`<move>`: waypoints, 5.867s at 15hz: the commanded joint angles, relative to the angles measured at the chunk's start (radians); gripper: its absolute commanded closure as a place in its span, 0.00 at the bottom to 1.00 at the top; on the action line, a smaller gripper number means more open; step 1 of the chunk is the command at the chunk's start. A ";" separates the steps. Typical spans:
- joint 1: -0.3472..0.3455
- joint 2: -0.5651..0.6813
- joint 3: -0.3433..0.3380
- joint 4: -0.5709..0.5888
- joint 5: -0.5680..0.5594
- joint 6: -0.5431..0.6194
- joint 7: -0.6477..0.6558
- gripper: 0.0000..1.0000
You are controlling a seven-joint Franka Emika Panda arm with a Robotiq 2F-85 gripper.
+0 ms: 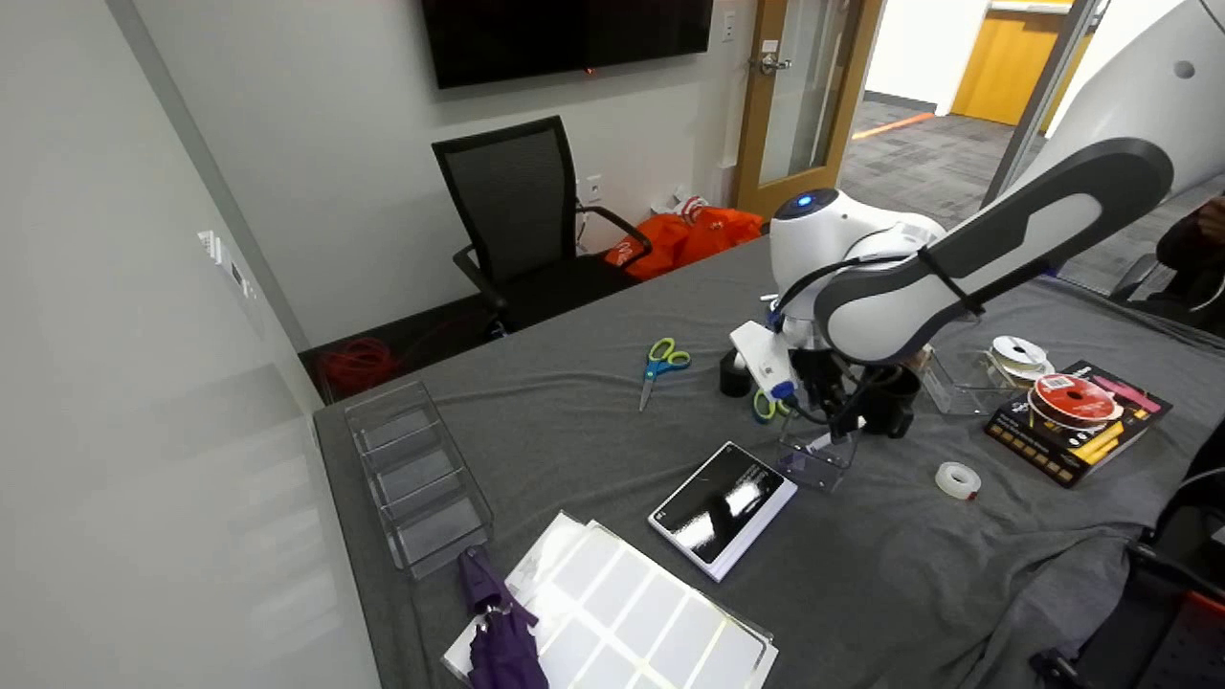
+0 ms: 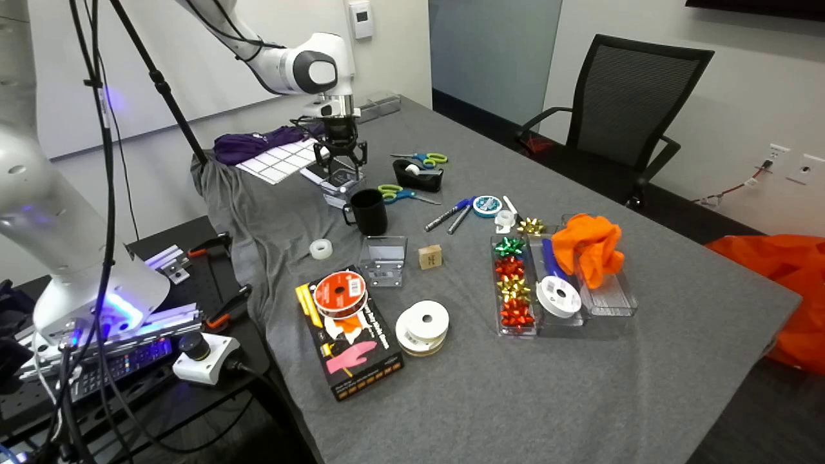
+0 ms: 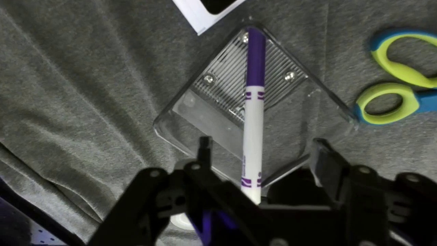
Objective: Put the marker inside the black cup
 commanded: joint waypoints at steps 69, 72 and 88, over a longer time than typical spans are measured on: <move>-0.150 -0.064 -0.076 0.298 -0.076 -0.722 -0.015 0.96; -0.149 0.008 -0.085 0.380 -0.072 -0.811 0.045 0.96; -0.067 0.318 -0.200 0.606 -0.011 -0.868 0.236 0.96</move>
